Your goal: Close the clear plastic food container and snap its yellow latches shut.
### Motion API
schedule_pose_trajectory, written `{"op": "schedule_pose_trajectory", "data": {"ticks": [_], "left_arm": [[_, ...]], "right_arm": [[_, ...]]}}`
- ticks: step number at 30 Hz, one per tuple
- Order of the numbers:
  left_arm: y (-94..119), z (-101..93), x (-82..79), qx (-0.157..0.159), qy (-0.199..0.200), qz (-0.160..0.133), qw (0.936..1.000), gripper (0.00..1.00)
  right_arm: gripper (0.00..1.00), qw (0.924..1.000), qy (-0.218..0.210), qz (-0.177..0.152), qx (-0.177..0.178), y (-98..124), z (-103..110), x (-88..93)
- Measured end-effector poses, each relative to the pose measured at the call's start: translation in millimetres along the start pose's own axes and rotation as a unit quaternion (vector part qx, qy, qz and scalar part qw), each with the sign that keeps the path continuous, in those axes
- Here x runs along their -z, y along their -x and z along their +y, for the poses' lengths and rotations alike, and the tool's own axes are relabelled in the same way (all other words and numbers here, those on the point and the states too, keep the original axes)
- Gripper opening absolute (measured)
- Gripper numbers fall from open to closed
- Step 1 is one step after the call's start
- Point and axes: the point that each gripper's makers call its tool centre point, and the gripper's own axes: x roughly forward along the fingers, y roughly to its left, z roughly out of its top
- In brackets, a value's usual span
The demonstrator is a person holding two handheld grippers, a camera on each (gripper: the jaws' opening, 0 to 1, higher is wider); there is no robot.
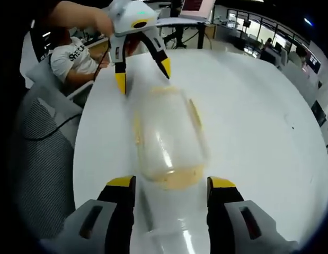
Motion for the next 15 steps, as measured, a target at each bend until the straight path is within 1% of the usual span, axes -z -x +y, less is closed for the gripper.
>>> {"op": "schedule_pose_trajectory", "data": {"ticks": [1,5,7,10,15], "left_arm": [[-0.4,1.5,-0.7,0.0,-0.012,0.002,0.9999,0.56],[-1.2,5.7,-0.9,0.0,-0.029,0.015,0.9995,0.57],[-1.2,7.1,-0.2,0.002,-0.045,0.022,0.9987,0.57],[-2.2,9.2,0.4,0.003,-0.056,0.026,0.9981,0.57],[-6.6,11.8,3.2,0.009,-0.069,0.035,0.997,0.56]], "right_arm": [[0.51,1.0,0.004,0.003,-0.001,-0.6,-0.6,0.3],[0.51,1.0,0.005,0.005,-0.002,-1.0,-2.7,-0.2],[0.5,0.9999,0.005,0.008,-0.003,-1.4,-3.4,0.8],[0.5,0.9999,0.005,0.009,-0.008,-2.5,-3.8,1.7],[0.5,0.9996,0.008,0.021,-0.015,-5.3,-4.9,5.6]]}}
